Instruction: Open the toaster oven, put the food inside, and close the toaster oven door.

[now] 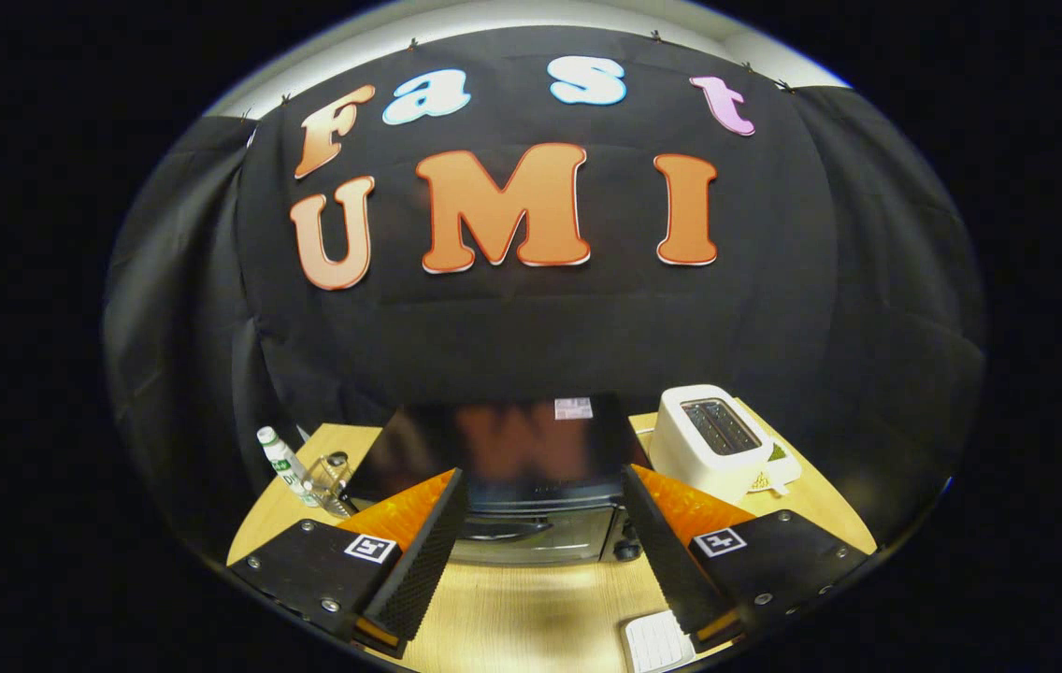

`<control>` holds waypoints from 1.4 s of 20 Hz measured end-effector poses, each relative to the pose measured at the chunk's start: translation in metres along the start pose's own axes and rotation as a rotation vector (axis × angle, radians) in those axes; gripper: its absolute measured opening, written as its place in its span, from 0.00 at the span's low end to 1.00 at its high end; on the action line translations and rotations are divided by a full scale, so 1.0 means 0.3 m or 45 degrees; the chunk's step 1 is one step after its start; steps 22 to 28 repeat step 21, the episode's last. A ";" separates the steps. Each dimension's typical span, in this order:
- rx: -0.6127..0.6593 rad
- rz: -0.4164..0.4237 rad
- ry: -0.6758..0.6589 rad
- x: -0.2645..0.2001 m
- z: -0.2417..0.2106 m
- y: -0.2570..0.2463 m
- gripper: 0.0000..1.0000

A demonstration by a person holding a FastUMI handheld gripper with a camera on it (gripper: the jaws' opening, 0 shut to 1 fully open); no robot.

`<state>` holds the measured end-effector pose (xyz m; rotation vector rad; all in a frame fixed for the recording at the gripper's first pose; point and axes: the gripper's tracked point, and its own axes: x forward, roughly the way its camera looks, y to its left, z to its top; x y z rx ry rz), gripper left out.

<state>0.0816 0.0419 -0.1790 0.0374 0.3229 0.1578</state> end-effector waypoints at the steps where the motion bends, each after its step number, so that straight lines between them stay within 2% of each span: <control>1: -0.007 -0.008 -0.039 -0.023 0.064 -0.014 0.99; 5: -0.021 -0.020 -0.184 -0.153 0.329 -0.058 0.99; 11: -0.057 -0.056 -0.347 -0.322 0.566 -0.119 0.99; 18: -0.050 -0.110 -0.358 -0.384 0.556 -0.178 0.99; 28: -0.034 -0.112 -0.349 -0.385 0.534 -0.185 0.99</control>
